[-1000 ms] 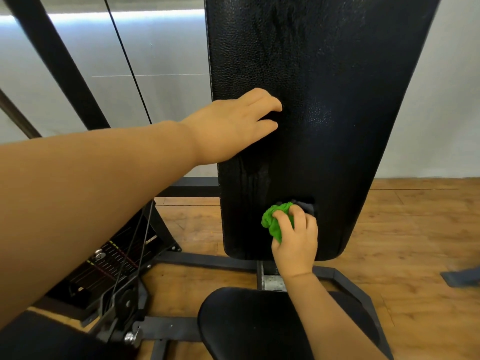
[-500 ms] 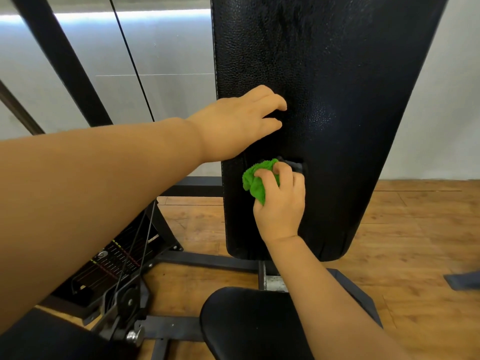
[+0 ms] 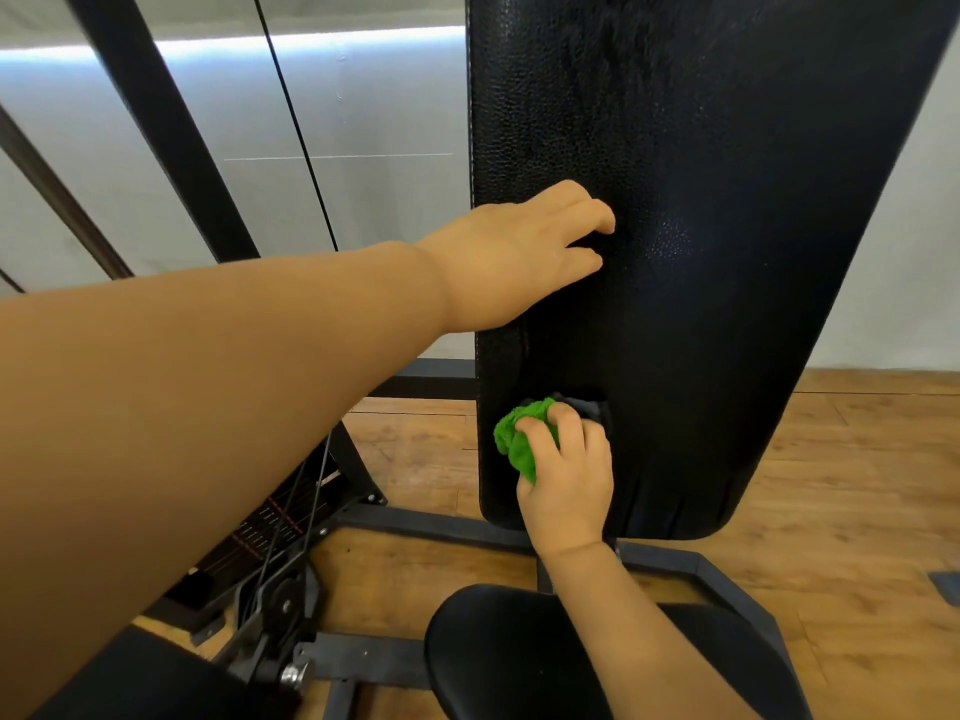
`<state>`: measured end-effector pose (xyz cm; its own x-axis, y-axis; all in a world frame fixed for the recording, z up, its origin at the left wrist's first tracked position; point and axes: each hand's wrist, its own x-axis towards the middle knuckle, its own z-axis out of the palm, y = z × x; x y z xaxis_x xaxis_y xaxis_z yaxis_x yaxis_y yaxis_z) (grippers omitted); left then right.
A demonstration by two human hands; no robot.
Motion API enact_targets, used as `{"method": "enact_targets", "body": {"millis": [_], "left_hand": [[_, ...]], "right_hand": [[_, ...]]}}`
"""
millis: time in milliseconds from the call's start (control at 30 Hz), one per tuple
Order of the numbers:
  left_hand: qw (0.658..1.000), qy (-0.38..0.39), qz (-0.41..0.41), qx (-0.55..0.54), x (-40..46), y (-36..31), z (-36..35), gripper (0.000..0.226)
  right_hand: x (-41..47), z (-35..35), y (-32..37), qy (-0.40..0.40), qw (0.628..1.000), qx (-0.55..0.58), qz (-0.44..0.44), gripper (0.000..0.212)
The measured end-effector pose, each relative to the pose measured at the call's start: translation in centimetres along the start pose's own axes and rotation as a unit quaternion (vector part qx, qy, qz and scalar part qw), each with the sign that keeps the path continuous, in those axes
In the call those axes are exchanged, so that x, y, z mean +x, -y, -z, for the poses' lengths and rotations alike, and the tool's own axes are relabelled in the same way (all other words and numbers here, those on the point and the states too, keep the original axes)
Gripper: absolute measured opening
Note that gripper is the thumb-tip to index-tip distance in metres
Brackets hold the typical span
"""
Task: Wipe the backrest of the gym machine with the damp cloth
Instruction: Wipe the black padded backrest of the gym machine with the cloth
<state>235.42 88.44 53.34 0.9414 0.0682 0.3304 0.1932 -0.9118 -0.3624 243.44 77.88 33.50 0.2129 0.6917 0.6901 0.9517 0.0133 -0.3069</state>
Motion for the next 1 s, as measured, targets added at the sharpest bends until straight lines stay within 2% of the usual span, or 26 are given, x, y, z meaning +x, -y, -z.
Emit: {"method": "enact_targets", "body": {"millis": [100, 200, 333, 500, 600, 733, 900, 1000], "left_hand": [[1.000, 0.009, -0.006, 0.004, 0.0, 0.0, 0.3, 0.040], [1.000, 0.023, -0.017, 0.003, 0.2, 0.2, 0.8, 0.038], [0.999, 0.045, 0.011, -0.001, 0.4, 0.1, 1.1, 0.041], [0.995, 0.079, 0.067, 0.012, 0.7, -0.5, 1.3, 0.039], [0.993, 0.087, 0.077, 0.012, 0.8, -0.7, 1.4, 0.042], [0.994, 0.073, 0.084, -0.005, 0.6, -0.7, 1.2, 0.041], [0.995, 0.052, 0.078, -0.022, 0.2, -0.6, 0.6, 0.038], [0.995, 0.053, 0.084, -0.013, 0.2, -0.6, 0.5, 0.037]], "right_hand": [[0.8, 0.1, 0.4, -0.013, 1.000, 0.012, 0.007, 0.042], [2.8, 0.2, 1.5, -0.063, 0.997, 0.026, 0.036, 0.025], [7.7, 0.7, 3.7, -0.125, 0.990, 0.051, 0.044, 0.026], [9.6, 0.6, 6.0, -0.141, 0.984, 0.100, -0.041, 0.017], [8.7, 0.1, 5.6, -0.144, 0.986, 0.078, -0.009, 0.022], [5.0, -1.4, 4.2, -0.103, 0.993, 0.035, 0.056, 0.028], [-2.6, -4.1, 2.6, 0.020, 0.999, 0.035, 0.032, 0.042], [-5.2, -4.9, 1.8, 0.064, 0.997, 0.022, 0.046, 0.043]]}}
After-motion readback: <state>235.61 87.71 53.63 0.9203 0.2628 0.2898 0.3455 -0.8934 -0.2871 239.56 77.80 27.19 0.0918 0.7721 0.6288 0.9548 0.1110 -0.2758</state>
